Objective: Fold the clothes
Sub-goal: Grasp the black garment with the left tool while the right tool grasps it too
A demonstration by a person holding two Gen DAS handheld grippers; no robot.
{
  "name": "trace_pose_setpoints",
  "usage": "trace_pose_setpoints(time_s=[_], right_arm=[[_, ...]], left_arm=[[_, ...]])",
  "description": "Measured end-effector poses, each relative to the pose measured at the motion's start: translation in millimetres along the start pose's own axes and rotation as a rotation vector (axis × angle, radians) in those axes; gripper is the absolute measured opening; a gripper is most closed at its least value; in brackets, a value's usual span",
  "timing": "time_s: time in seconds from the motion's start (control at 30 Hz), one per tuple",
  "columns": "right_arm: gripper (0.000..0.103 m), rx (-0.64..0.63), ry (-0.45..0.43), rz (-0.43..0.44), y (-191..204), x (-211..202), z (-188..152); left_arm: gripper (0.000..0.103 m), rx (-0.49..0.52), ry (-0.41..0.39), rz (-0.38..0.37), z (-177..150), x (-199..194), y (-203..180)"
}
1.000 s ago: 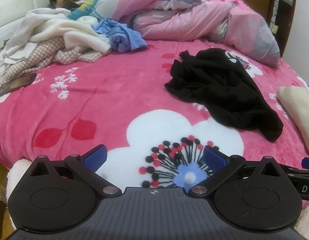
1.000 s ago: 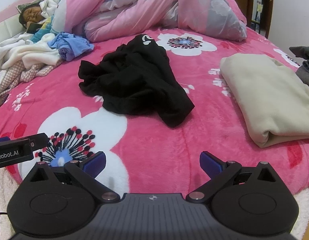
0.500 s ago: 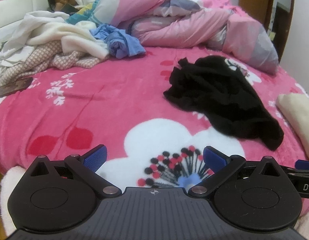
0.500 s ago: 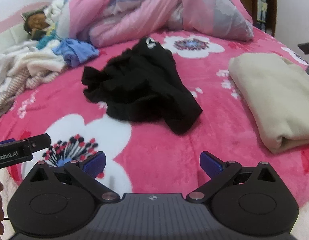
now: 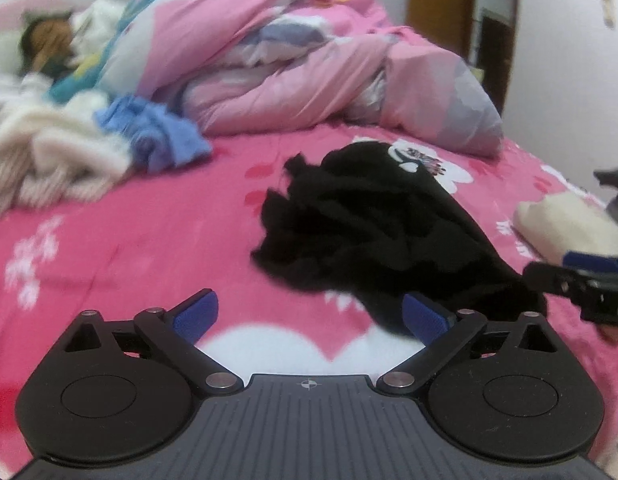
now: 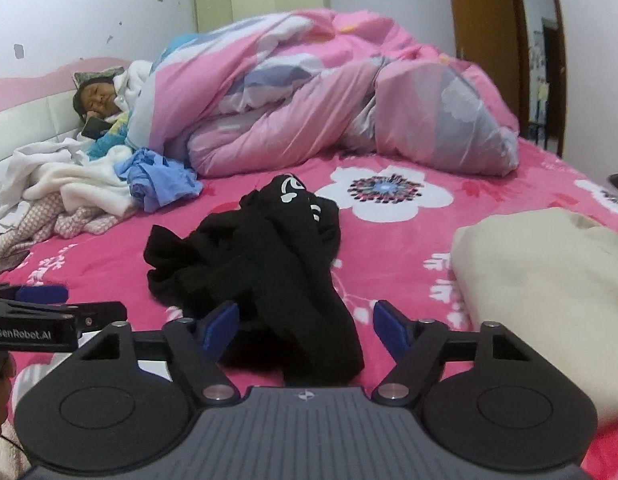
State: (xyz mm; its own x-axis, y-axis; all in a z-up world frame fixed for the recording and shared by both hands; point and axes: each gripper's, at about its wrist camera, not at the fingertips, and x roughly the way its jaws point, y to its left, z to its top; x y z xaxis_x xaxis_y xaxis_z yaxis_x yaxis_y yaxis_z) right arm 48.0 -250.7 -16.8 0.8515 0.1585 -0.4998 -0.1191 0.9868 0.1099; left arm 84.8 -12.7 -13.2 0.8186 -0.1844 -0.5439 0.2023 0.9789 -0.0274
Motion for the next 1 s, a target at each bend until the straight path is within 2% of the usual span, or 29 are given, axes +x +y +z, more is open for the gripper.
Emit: trace_pose_setpoints(time_s=[0.07,0.2,0.33,0.37,0.4,0.43,0.5,0.53,0.57,0.67,0.83,1.0], right_arm=[[0.066,-0.02,-0.009,0.022,1,10,6],[0.057,-0.053,-0.03,0.054,4,33,20],[0.05,-0.058,-0.004,0.09,6,59,28],[0.047,-0.06,0.005,0.102,6,65,29],[0.038,-0.065,0.024,0.109,6,72,28],[0.033,-0.069,0.042,0.11,7,77,28],[0.009,-0.07,0.07,0.108,8,87,27],[0.005,-0.064,0.06,0.105,8,85,28],[0.001,-0.059,0.045,0.101,7,83,30],[0.0,-0.032,-0.011,0.083,4,70,37],[0.0,0.049,-0.149,0.041,-16,24,59],[0.0,0.142,-0.237,0.051,-41,-32,69]], left_arm=[[0.081,0.019,-0.022,0.004,9,11,4],[0.071,0.002,-0.036,0.015,30,43,20],[0.069,0.009,0.026,-0.025,43,84,35],[0.063,0.021,0.038,-0.035,44,91,35],[0.059,0.027,0.05,-0.04,43,98,35],[0.049,0.03,0.066,-0.044,42,104,35],[0.031,0.015,0.087,-0.052,39,111,35],[0.016,-0.003,0.088,-0.055,38,111,36],[0.008,-0.026,0.079,-0.057,37,109,38],[0.002,-0.084,0.027,-0.055,36,96,44],[0.001,-0.14,-0.108,-0.099,38,43,59],[0.001,-0.199,-0.157,-0.126,36,-11,78]])
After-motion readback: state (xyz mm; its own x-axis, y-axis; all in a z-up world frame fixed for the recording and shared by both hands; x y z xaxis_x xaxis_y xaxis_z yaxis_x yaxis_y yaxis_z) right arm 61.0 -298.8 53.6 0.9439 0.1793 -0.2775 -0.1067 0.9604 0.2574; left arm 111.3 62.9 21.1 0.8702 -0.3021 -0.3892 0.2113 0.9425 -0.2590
